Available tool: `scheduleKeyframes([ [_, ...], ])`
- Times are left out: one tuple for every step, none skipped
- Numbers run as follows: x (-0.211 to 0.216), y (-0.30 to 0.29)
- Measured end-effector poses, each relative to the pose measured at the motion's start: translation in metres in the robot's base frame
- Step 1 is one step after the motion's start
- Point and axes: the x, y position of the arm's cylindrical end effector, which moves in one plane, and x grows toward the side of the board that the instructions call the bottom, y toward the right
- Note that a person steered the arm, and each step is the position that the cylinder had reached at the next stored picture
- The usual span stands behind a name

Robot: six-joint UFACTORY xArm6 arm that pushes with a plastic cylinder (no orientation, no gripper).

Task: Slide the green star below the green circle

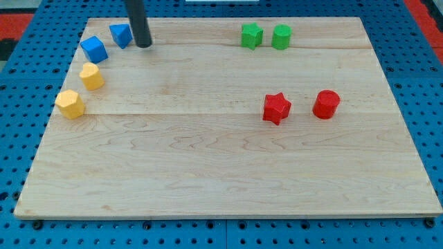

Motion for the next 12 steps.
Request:
scheduleKeyframes([
  [-0.013,-0.039],
  [-0.034,-0.060],
  [-0.038,-0.062],
  [-0.041,0.023],
  [-0.052,0.129],
  [-0.052,0.202],
  [-0.026,0.239],
  [-0.011,0.239],
  [-0.021,0.239],
  [-0.046,0.238],
  [-0.014,0.211],
  [0.037,0.230],
])
